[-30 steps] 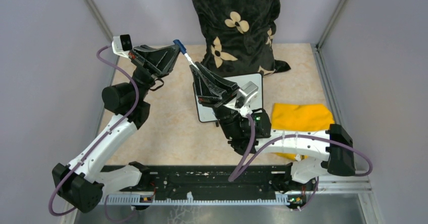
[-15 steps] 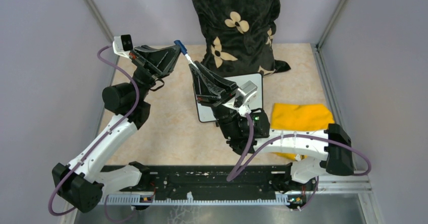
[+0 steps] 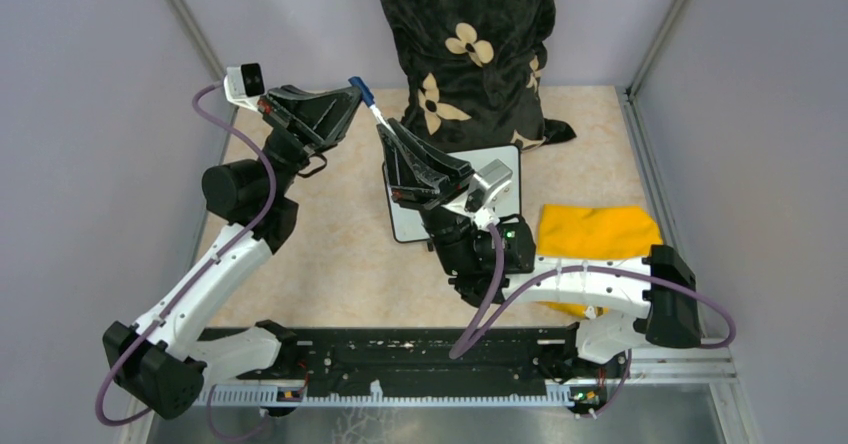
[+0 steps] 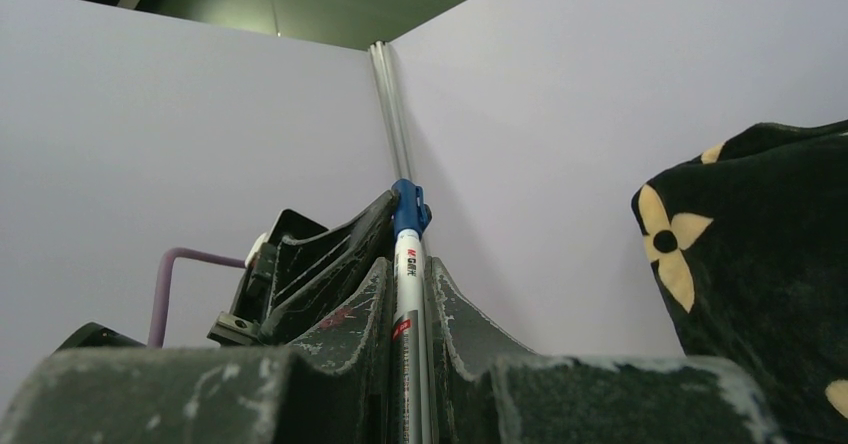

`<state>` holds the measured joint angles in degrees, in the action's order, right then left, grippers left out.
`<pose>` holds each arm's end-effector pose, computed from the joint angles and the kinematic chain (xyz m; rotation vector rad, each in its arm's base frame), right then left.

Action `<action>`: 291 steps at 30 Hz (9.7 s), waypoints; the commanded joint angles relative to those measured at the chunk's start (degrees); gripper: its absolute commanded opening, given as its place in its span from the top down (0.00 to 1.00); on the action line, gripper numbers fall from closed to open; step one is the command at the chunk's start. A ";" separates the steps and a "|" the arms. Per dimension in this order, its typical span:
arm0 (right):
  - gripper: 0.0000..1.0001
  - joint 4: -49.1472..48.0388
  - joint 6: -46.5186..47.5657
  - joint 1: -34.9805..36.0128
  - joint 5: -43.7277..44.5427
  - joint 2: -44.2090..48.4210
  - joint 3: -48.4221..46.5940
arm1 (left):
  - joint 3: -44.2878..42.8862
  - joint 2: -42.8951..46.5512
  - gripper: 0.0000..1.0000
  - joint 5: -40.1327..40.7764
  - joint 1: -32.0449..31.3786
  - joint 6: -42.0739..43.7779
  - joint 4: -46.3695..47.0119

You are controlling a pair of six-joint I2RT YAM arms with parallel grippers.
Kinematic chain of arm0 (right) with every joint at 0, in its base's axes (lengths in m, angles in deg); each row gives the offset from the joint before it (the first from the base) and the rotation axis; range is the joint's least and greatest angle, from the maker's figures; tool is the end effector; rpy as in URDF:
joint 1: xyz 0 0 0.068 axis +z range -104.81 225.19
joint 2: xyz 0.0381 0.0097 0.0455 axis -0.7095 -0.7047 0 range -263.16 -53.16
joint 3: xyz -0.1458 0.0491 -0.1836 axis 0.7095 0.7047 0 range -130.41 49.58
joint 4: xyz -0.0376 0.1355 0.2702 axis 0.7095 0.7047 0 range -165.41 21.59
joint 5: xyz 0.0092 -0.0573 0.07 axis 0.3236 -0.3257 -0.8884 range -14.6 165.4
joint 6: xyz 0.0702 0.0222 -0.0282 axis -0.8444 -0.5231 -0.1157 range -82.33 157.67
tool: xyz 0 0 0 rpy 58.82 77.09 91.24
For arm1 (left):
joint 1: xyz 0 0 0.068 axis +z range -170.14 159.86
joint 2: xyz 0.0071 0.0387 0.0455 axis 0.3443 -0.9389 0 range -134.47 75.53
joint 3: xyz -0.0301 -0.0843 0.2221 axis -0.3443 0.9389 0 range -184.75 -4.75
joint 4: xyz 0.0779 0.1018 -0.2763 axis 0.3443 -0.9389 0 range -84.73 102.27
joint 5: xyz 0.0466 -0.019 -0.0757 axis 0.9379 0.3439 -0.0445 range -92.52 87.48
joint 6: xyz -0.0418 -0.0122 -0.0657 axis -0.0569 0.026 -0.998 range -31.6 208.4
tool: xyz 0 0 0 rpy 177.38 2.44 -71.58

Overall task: Write a sentence on the whiteboard
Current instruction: Close the whiteboard marker at the center of the board, then place the whiteboard marker at the center of the board.

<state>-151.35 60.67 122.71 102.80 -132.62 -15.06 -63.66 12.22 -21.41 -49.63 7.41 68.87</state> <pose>0.1037 0.3243 0.4402 -0.0832 0.6945 0.7932 0.2467 -0.1647 0.4650 0.0026 0.8635 -1.9373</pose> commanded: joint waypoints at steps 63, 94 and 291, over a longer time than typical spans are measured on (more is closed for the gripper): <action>1.00 6.22 -3.17 0.42 -4.57 3.17 -4.29 | -2.53 -3.21 0.99 -5.87 -3.15 3.37 2.09; 1.00 5.54 0.52 0.40 -4.46 -0.68 -11.13 | -7.61 -8.59 1.00 -12.19 -11.20 7.08 1.53; 0.47 83.26 -29.07 0.46 -0.27 41.08 3.53 | -7.88 4.04 1.00 -5.53 -14.01 47.41 -36.95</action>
<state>-81.43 37.61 123.04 100.99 -94.96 -12.00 -72.06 13.05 -24.50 -63.64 43.45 46.79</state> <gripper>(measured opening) 0.528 0.044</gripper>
